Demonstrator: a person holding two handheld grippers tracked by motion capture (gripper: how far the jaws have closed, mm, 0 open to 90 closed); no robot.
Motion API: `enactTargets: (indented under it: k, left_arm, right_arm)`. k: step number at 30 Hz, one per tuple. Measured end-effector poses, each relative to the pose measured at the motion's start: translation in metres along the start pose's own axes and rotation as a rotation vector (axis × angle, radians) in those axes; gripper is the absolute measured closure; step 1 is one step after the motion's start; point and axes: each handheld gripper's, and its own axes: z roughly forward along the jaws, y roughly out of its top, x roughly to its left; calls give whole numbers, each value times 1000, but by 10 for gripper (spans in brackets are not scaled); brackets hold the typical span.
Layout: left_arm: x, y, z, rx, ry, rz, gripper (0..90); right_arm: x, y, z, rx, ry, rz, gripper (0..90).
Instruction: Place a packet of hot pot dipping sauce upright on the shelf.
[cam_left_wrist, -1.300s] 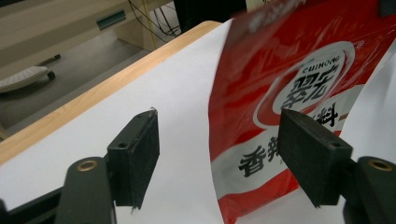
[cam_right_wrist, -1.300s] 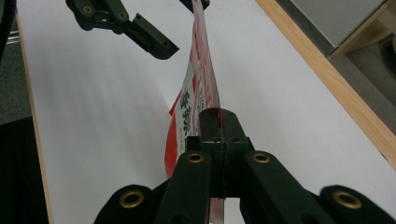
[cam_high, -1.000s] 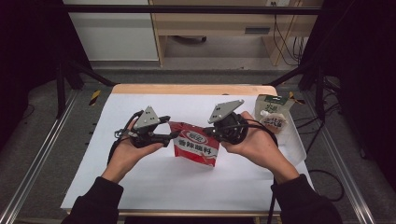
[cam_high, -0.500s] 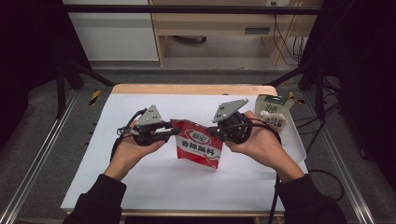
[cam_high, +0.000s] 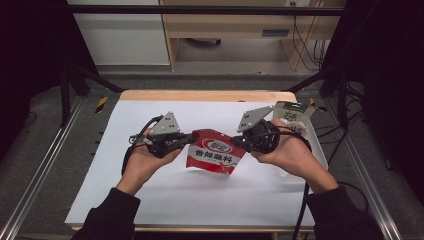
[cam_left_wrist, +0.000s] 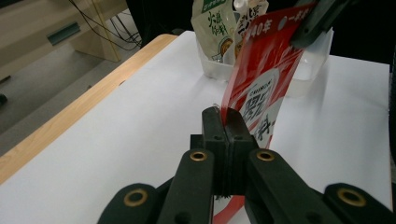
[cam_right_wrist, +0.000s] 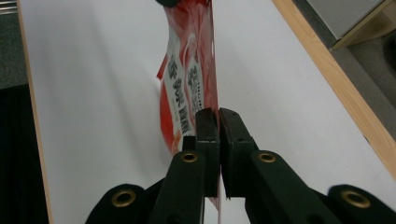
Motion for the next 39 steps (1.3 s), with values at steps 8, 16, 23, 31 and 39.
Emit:
enactTargets:
  k: [8, 16, 23, 31, 39]
  left_arm:
    - [-1, 1, -1, -17, 5, -2, 900]
    - [-3, 2, -3, -37, 3, 6, 900]
    - [-1, 2, -6, -58, -1, -11, 900]
    - [-1, -1, -8, -63, -12, -28, 900]
    - [-7, -10, -4, -78, 15, -51, 649]
  right_arm:
    - [2, -4, 9, 7, 15, -9, 799]
    - [1, -7, 17, 27, 9, -10, 743]
    - [-2, -12, 25, 53, -5, -9, 886]
    - [-3, -4, 19, 72, -26, -32, 900]
    - [-8, 3, 7, 107, -61, -58, 900]
